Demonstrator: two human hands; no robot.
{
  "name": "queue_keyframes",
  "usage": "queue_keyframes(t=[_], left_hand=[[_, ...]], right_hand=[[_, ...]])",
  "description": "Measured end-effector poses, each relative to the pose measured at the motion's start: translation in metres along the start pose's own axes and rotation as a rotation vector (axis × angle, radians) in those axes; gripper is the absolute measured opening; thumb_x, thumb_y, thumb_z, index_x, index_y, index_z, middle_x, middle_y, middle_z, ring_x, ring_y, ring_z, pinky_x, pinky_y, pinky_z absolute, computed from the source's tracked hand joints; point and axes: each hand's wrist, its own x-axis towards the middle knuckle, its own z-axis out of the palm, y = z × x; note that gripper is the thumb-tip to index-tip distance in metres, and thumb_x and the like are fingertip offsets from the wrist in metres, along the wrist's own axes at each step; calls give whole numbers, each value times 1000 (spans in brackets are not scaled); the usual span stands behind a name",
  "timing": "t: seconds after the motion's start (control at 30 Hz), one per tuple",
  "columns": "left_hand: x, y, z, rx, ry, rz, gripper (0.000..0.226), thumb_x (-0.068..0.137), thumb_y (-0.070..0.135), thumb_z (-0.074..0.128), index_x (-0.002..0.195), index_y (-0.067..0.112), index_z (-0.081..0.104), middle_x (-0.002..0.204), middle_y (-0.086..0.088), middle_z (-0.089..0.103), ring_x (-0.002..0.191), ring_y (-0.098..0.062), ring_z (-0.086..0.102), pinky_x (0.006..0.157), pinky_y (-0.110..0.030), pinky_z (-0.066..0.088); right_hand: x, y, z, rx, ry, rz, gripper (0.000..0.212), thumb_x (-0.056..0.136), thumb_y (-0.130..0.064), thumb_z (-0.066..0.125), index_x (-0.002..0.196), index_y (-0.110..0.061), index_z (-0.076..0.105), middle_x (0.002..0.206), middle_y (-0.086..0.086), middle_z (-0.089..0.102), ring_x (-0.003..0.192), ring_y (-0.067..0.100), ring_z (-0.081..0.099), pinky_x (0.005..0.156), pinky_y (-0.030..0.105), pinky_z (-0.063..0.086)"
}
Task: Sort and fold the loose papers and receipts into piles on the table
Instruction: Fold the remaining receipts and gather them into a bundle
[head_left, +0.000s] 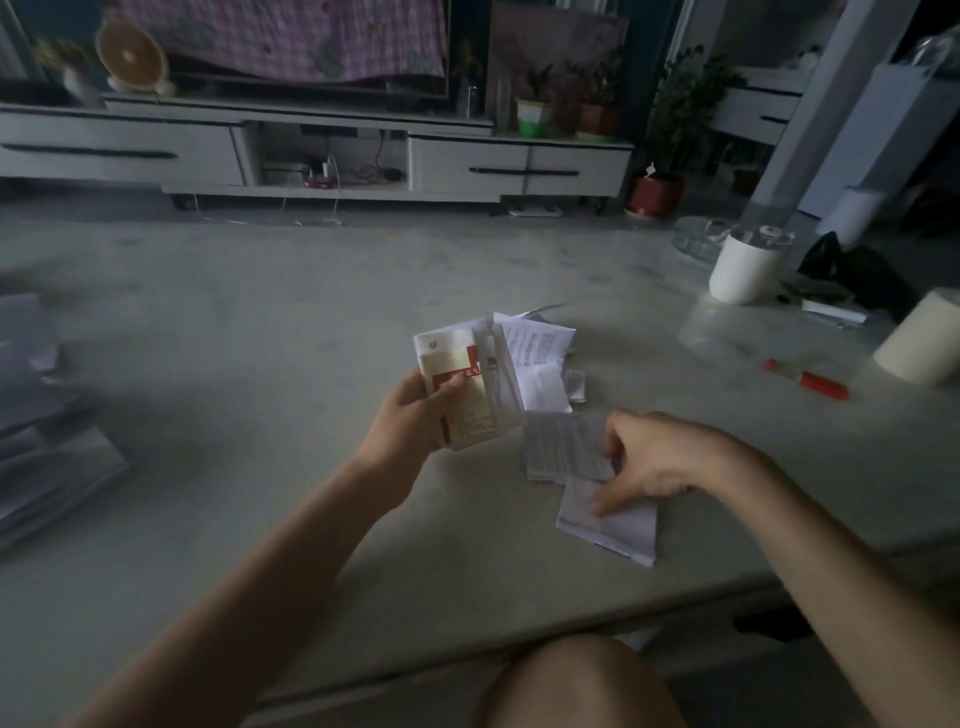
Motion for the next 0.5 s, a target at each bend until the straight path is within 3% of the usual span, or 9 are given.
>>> queue_keyframes(t=[0.07, 0.13, 0.27, 0.33, 0.4, 0.5], left_hand=[[0, 0, 0, 0, -4, 3, 18, 95, 12, 44, 98, 20, 59, 94, -4, 64, 81, -17, 64, 76, -38, 54], [0, 0, 0, -6, -8, -1, 18, 95, 11, 44, 98, 19, 59, 92, -4, 65, 77, -14, 67, 70, -34, 56], [-1, 1, 1, -31, -30, -36, 18, 95, 10, 43, 99, 17, 60, 93, -4, 66, 79, -14, 67, 69, -32, 57], [0, 1, 2, -47, -38, -59, 19, 95, 9, 43, 100, 16, 60, 95, -5, 66, 83, -17, 66, 70, -33, 57], [0, 1, 3, -71, -51, -80, 19, 95, 9, 42, 103, 13, 60, 98, -7, 66, 85, -19, 65, 71, -34, 57], [-1, 1, 7, -77, -68, -83, 21, 95, 7, 41, 101, 13, 60, 90, -5, 68, 74, -14, 68, 64, -29, 58]], right_hand=[[0, 2, 9, 16, 43, -8, 40, 71, -35, 78, 95, -12, 56, 92, -2, 58, 87, 16, 54, 68, 26, 42], [2, 5, 14, 56, 56, -31, 33, 72, -31, 78, 90, -7, 64, 85, 2, 64, 76, 15, 56, 64, 26, 42], [-2, 15, 6, 96, 19, -159, 23, 77, -27, 73, 74, -9, 60, 67, 0, 53, 62, 10, 46, 58, 26, 36], [-11, 16, -9, 342, 22, -293, 16, 81, -21, 70, 77, -8, 61, 68, -3, 57, 60, 4, 49, 57, 19, 38], [-16, 8, -18, 736, 70, -390, 5, 83, -13, 66, 82, -10, 62, 75, -2, 65, 65, 3, 58, 60, 16, 44], [-1, -19, -8, 1057, 240, -429, 2, 83, -9, 64, 85, -9, 62, 82, 5, 66, 74, 11, 60, 65, 19, 47]])
